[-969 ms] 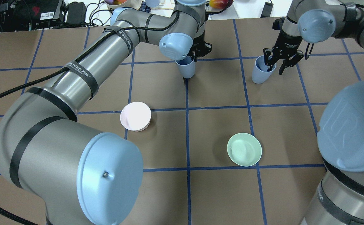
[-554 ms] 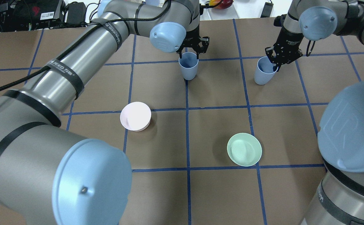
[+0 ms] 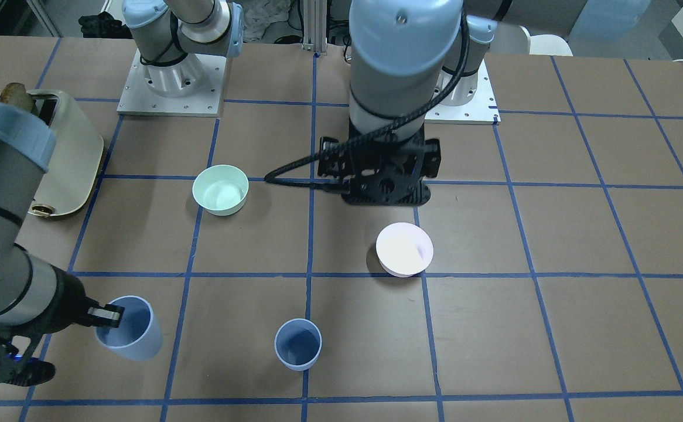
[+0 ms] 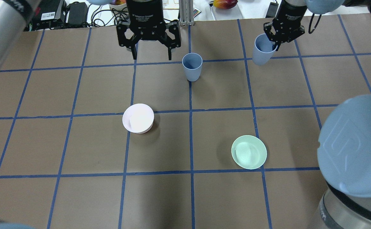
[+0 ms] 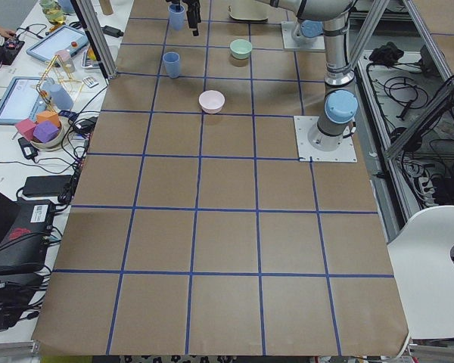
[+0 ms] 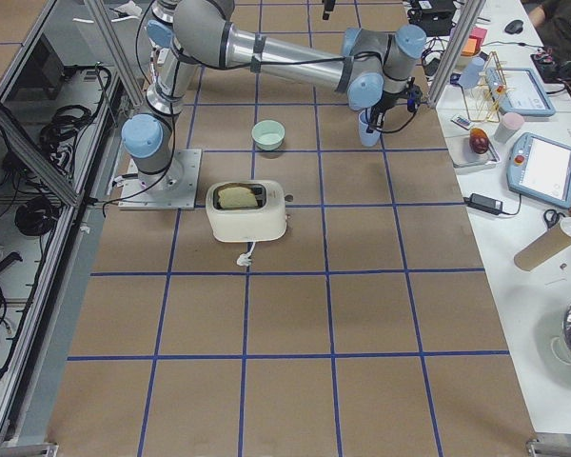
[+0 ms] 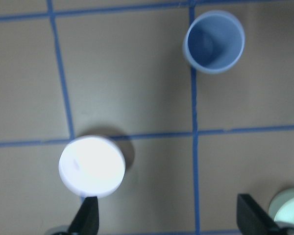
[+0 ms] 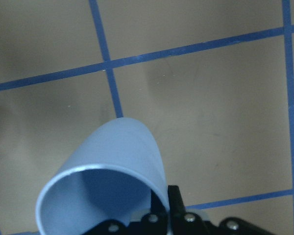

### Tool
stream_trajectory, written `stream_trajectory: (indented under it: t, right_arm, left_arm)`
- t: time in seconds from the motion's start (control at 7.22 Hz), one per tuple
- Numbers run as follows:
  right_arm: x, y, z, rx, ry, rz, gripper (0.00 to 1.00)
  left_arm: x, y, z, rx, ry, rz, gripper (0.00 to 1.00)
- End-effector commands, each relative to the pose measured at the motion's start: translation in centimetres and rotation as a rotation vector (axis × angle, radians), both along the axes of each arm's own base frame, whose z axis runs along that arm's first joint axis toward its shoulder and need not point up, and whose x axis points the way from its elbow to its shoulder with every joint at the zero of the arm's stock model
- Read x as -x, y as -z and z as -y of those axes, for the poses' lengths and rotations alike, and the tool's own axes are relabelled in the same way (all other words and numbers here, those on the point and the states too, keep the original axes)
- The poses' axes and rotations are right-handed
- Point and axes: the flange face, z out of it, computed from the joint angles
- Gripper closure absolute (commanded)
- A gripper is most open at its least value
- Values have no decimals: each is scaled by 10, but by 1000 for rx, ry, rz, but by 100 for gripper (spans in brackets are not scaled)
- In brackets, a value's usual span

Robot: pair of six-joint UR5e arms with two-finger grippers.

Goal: Stack blue cups with both arms

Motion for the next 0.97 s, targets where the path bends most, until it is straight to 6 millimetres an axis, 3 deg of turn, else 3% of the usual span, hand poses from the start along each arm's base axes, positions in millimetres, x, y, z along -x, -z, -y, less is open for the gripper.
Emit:
stream_trajectory:
  t: [0.0, 0.28, 0.55, 0.83]
  right_arm:
    - [-110, -39, -23, 19, 64, -12, 100]
    - [-176, -37, -40, -11, 132, 93, 100]
    - [-197, -27, -43, -15, 123, 87, 100]
    - [-200, -15, -33, -14, 147, 81, 100]
  left_arm:
    - [-41, -16, -51, -158, -102, 60, 0]
    - [-55, -9, -69, -121, -119, 43, 7]
    - [-60, 8, -76, 35, -129, 5, 6]
    - [-60, 30, -69, 220, -117, -45, 3]
